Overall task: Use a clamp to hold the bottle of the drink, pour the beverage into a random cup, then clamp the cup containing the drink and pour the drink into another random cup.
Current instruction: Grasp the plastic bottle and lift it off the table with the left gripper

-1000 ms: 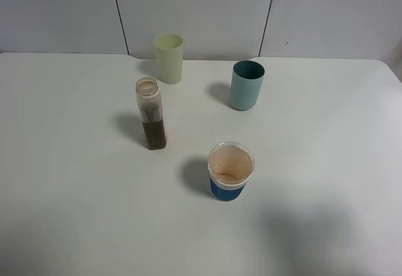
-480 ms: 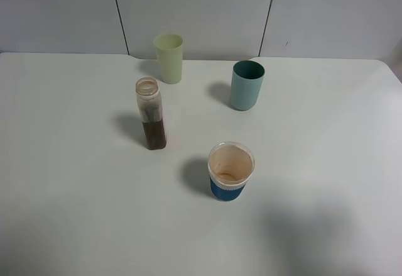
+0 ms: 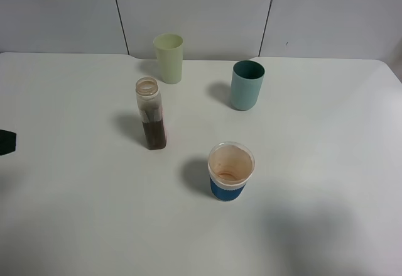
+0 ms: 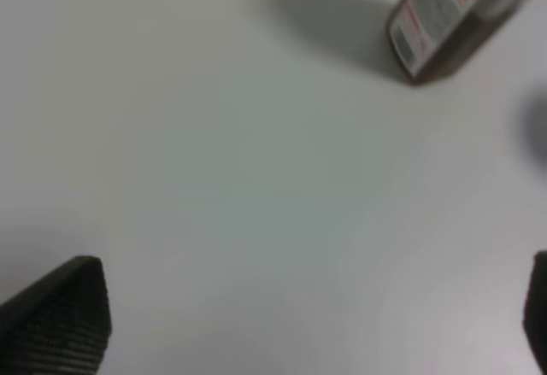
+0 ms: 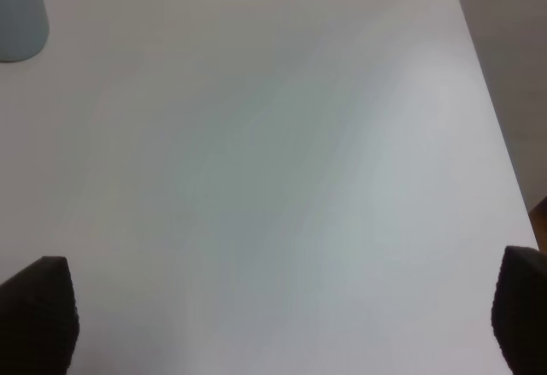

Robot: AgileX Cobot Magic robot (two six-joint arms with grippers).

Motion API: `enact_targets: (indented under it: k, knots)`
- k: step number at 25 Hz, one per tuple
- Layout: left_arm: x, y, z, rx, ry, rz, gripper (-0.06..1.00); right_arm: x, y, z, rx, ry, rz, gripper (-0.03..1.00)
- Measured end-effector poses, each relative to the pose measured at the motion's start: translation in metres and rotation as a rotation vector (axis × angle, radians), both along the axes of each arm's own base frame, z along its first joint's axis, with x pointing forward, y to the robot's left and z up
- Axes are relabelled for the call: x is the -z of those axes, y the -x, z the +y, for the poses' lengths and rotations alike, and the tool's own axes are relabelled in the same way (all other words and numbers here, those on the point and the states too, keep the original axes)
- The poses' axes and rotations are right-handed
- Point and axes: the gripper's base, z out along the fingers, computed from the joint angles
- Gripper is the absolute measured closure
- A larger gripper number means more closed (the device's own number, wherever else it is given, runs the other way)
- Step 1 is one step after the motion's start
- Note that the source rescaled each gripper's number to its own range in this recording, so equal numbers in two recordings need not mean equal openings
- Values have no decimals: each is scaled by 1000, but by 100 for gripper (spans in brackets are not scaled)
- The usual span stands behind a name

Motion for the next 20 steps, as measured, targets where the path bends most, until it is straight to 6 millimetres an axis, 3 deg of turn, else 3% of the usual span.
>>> enact_targets:
  k: [7,16,20]
  knots:
    - [19,-28,-8,78,-15,147,2,0,0,0,0,0,0,7]
    - [48,-56,-36,182,1,252,2,0,0,0,0,0,0,7]
    - [76,-57,-47,171,9,274,2,0,0,0,0,0,0,7]
